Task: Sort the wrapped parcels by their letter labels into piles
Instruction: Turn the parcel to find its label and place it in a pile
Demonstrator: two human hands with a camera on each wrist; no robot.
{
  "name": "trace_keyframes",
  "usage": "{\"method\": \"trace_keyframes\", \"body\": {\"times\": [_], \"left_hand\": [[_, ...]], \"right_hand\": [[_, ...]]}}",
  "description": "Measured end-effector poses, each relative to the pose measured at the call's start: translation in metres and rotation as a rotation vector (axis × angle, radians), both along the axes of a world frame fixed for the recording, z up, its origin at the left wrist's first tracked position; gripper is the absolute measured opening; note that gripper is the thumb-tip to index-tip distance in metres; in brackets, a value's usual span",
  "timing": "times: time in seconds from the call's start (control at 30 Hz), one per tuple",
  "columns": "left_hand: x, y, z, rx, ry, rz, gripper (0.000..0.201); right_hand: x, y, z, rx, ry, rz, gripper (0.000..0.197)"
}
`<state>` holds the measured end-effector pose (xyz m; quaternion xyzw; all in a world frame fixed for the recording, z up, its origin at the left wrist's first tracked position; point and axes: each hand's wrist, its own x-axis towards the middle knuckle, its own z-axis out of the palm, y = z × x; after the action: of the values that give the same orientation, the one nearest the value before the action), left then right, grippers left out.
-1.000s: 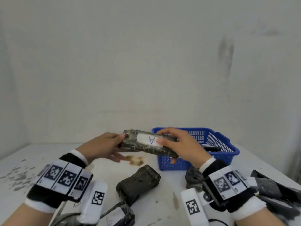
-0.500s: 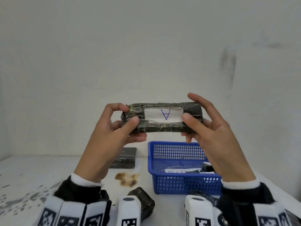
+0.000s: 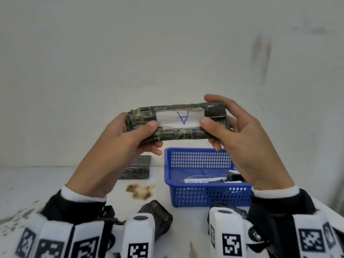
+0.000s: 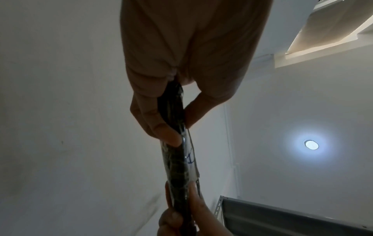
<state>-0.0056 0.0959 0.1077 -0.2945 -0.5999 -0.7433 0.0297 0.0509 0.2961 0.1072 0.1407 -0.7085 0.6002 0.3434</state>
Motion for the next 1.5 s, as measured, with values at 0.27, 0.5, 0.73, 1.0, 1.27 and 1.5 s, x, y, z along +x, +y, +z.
{"method": "trace_keyframes", "body": {"times": [0.27,0.5,0.73,1.0,1.27,1.5], "left_hand": [[0.002,0.009,-0.003,-0.052,0.098,0.2,0.044],[0.011,0.022,-0.006,-0.032,0.116,0.303,0.05],[0.015,0.024,-0.004,-0.022,0.126,0.325,0.054],[0.011,0.013,-0.002,0.054,0.128,0.242,0.046],[0.009,0.006,-0.001,0.092,0.137,0.214,0.031],[0.009,0.012,-0.002,0.113,0.167,0.313,0.04]], "right_hand": [[0.003,-0.01,0.001,0.063,0.052,-0.031,0.048],[0.005,-0.014,0.0,0.116,0.091,-0.141,0.052],[0.003,-0.019,-0.001,0.11,0.119,-0.195,0.051],[0.005,-0.017,0.002,0.116,0.12,-0.122,0.029],[0.007,-0.016,0.003,0.089,0.107,-0.073,0.011],[0.006,-0.023,0.002,0.054,0.096,-0.087,0.013]]}}
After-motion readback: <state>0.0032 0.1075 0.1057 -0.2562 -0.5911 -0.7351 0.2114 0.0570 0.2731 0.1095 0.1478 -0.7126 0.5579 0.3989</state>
